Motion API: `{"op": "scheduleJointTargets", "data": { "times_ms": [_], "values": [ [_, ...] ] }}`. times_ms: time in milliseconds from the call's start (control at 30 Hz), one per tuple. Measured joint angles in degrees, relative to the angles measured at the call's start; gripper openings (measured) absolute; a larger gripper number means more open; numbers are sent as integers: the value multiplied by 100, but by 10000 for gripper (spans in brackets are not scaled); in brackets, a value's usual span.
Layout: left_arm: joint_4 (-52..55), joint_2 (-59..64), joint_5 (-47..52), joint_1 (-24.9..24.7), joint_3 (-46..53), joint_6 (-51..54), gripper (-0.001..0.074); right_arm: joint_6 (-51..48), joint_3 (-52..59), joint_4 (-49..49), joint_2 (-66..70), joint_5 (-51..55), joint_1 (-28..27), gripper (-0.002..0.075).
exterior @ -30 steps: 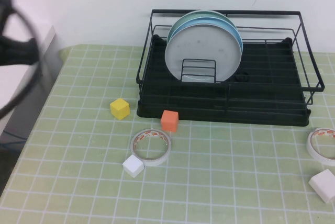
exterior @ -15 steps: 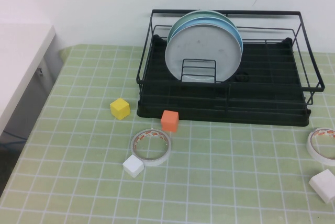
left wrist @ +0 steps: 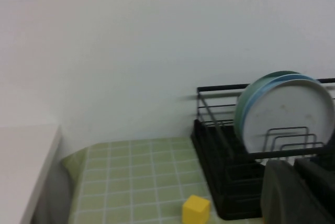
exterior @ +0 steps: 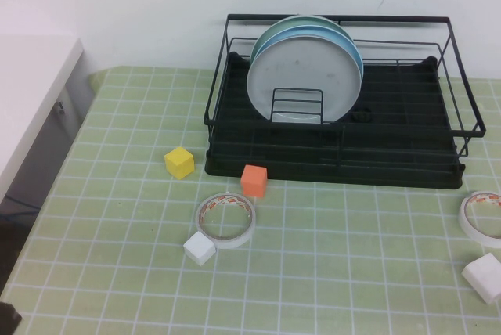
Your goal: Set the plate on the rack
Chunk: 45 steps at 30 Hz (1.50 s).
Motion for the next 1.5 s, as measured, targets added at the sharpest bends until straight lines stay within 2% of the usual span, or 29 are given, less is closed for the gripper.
{"op": "scheduleJointTargets", "data": {
  "times_ms": [200,500,600,767,933,1133,1400,1500],
  "values": [
    [10,0,493,0,0,0,-1,0,0,13,0,0,0,0],
    [32,-235,582,110,0,0,-1,0,8,13,0,0,0,0],
    [32,-562,582,187,0,104,-1,0,8,13,0,10,0,0],
    [32,-1420,544,246,91,1014,-1,0,8,13,0,10,0,0],
    [32,-2137,541,360,459,1220,-1,0,8,13,0,10,0,0],
    [32,-2176,498,629,983,1152,-1,0,12,24,0,20,0,0],
    [32,-2165,77,654,1070,784,-1,0,12,24,0,20,0,0],
    [32,-2176,63,674,1079,346,-1,0,12,24,-2,20,0,0]
  ]
}}
